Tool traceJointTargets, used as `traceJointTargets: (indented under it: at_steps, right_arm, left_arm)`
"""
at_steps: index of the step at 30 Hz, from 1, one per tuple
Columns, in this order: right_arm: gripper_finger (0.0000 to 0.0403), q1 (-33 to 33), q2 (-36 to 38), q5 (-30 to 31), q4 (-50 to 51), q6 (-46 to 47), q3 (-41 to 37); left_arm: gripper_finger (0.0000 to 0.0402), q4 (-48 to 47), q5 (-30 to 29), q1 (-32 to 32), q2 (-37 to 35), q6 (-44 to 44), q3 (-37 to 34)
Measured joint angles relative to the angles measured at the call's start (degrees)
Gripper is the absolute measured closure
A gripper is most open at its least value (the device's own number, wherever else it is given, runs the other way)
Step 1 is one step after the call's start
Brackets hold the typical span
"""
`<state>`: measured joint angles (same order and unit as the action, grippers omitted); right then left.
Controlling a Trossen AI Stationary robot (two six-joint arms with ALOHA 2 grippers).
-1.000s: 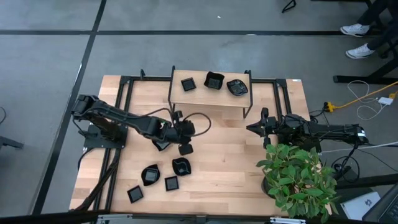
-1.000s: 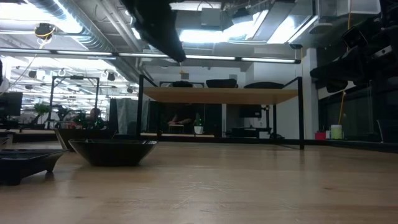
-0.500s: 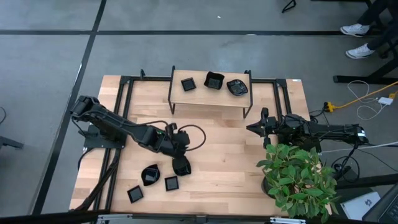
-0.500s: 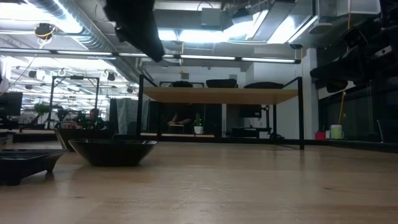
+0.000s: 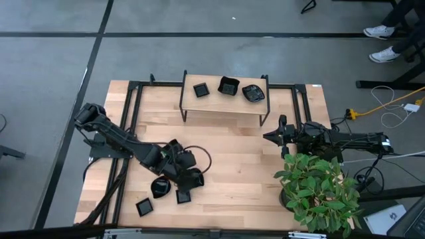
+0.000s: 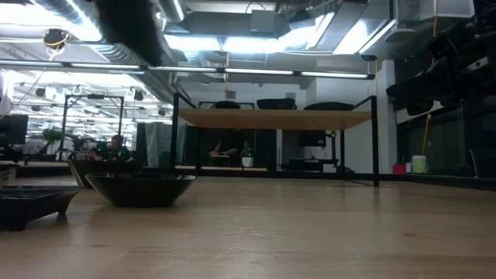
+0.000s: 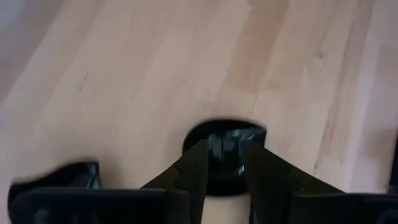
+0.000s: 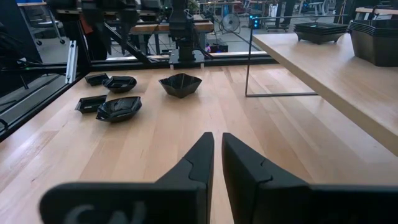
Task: Pick & Place Mini shaped plates
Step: Stack the distorted square plate on top of the distorted square plate on the shelf
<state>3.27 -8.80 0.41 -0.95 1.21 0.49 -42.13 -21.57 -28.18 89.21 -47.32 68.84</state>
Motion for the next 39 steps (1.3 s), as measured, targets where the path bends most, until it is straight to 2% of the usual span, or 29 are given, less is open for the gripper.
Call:
traceJointTargets:
  at_steps: [6,11,22,27,39]
  right_arm:
    - [0.0369,-0.01,0.02,0.01,0.00,0.00,0.00]
    - [0.0369,0.00,0.02,0.02,0.00,0.00,0.00]
    - [0.0369,-0.02,0.02,0.02,0.00,0.00,0.00]
    - [0.0369,-0.01,0.01,0.02,0.00,-0.02,-0.01]
    - [0.0369,0.00,0.02,0.00,0.00,0.00,0.00]
  left_arm:
    - [0.0315,-9.94,-2.85,-2.38,0.00,-11.26,0.00]
    - [0.0317,-14.38,-3.47,-2.46,0.04,-16.22,0.00]
    - [0.0310,-19.14,-4.65,0.22,9.14,-19.95,0.00]
    - [0.0303,-23.04,-0.49,2.56,13.34,-23.91,-0.02]
    - [0.0300,-22.61,1.63,4.75,15.74,-22.04,-0.02]
